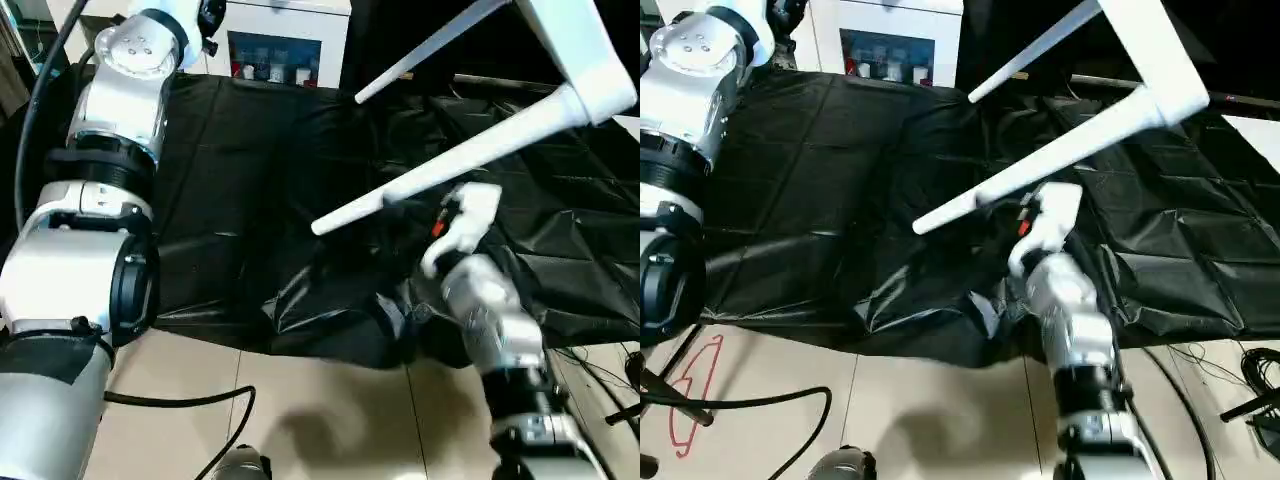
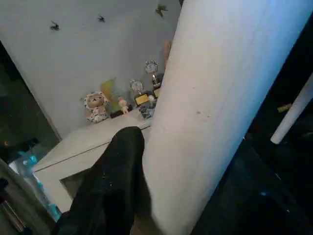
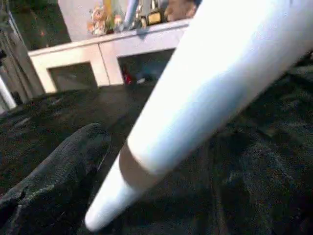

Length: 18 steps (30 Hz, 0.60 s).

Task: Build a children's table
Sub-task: Flip table

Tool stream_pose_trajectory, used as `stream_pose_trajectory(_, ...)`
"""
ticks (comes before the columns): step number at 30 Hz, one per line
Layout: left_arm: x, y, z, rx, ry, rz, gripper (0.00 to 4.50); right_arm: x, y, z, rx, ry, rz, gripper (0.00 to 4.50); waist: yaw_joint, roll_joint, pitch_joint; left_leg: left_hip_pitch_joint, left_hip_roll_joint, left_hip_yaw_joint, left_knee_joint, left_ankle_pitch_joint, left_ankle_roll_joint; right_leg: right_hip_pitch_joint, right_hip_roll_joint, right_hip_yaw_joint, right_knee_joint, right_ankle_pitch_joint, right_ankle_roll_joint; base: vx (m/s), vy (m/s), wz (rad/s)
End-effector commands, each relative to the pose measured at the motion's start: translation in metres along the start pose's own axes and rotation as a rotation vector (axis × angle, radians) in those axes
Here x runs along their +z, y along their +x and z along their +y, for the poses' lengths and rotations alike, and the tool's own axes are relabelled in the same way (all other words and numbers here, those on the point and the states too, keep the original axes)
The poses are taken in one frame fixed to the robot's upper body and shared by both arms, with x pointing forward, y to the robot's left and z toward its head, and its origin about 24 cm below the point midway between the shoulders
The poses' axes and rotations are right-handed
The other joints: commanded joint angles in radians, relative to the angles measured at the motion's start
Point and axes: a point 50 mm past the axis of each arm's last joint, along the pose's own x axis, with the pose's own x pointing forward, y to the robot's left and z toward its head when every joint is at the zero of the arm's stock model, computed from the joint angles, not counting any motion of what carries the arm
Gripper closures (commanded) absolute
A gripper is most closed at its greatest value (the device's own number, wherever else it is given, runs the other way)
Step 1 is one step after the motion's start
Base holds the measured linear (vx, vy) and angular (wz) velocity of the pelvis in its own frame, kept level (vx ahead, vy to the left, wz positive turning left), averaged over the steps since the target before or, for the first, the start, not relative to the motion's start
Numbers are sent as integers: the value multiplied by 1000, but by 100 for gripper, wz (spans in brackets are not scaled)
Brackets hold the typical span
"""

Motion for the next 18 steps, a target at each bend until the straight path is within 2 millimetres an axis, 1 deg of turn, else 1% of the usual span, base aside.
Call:
stream_pose_trajectory(1, -11, -1, -12, -46, -66, 36, 252, 9, 5, -9, -46, -19, -40, 0, -12, 5, -70, 53, 58, -33, -80, -267, -43, 10, -72, 23, -81, -78, -187, 0, 0, 0)
stream_pose_trajectory(2, -12, -2, -12, -45, -66, 37, 253, 12, 8, -9, -48, -20, -53, 0, -15, 5, -70, 56, 58, -33, -80, -276, -51, 7, -72, 22, -82, -90, -190, 0, 0, 0)
stream_pose_trajectory(3, -13, -2, -12, -45, -66, 37, 253, 14, 10, -9, -41, -12, -62, 29, -13, 5, -71, 59, 58, -31, -78, -277, -52, 7, -71, 23, -82, -88, -190, 0, 0, 0)
stream_pose_trajectory(4, -14, -3, -12, -45, -66, 40, 253, 16, 12, -9, -37, -11, -67, 36, -14, 2, -72, 55, 58, -32, -78, -265, -48, 11, -73, 22, -78, -75, -193, 0, 0, 0)
stream_pose_trajectory(5, -16, -3, -13, -43, -66, 42, 253, 16, 14, -8, -26, -8, -64, 36, -14, 2, -72, 55, 58, -32, -78, -265, -48, 11, -73, 22, -78, -75, -193, 0, 0, 0)
stream_pose_trajectory(6, -18, -5, -13, -40, -66, 47, 253, 16, 15, -5, 15, -8, -63, 36, -15, -1, -71, 55, 57, -30, -77, -255, -38, 11, -70, 22, -78, -63, -192, 0, 0, 0)
stream_pose_trajectory(7, -19, -5, -13, -37, -67, 49, 253, 16, 15, -3, 32, -12, -62, 55, -14, 0, -72, 52, 57, -31, -76, -239, -28, 14, -71, 22, -76, -45, -193, 0, 0, 0)
stream_pose_trajectory(8, -20, -6, -13, -36, -68, 50, 253, 15, 15, -2, 41, -14, -61, 71, -14, -4, -73, 52, 57, -30, -74, -221, -18, 14, -69, 21, -74, -23, -194, 0, 0, 0)
stream_pose_trajectory(9, -21, -6, -13, -35, -68, 51, 254, 15, 15, -2, 51, -11, -61, 79, -14, -4, -73, 52, 57, -30, -74, -221, -18, 14, -69, 21, -74, -23, -194, 0, 0, 0)
stream_pose_trajectory(10, -21, -6, -13, -35, -68, 51, 254, 15, 15, -2, 51, -11, -61, 79, -12, -2, -74, 52, 56, -29, -72, -204, -9, 14, -69, 21, -72, -9, -199, 0, 0, 0)
stream_pose_trajectory(11, -23, -7, -13, -32, -67, 54, 255, 13, 15, 0, 86, -1, -50, 100, -13, -5, -73, 53, 56, -28, -72, -204, -5, 15, -68, 20, -73, -8, -203, 0, 0, 0)
stream_pose_trajectory(12, -24, -8, -13, -31, -68, 56, 255, 12, 16, 2, 109, 9, -40, 100, -12, -4, -73, 53, 57, -28, -72, -207, -5, 15, -69, 20, -73, -12, -204, 0, 0, 0)
stream_pose_trajectory(14, -24, -9, -13, -30, -69, 57, 255, 11, 16, 2, 122, 14, -36, 121, -14, -4, -72, 53, 58, -29, -74, -224, -8, 13, -68, 20, -75, -35, -206, 0, 0, 0)
stream_pose_trajectory(15, -26, -10, -13, -27, -72, 60, 255, 9, 17, 5, 150, 37, -21, 121, -14, -3, -72, 54, 58, -28, -74, -226, -11, 13, -68, 20, -75, -39, -205, 0, 0, 0)
stream_pose_trajectory(16, -28, -11, -14, -23, -74, 62, 255, 9, 17, 6, 171, 48, -17, 125, -15, -6, -72, 53, 58, -29, -75, -230, -12, 14, -68, 20, -75, -39, -207, 0, 0, 0)
stream_pose_trajectory(18, -33, -15, -16, -16, -80, 73, 259, 8, 17, 11, 225, 49, -10, 155, -16, -6, -72, 52, 59, -30, -75, -227, -10, 15, -69, 20, -73, -30, -212, 0, 0, 0)
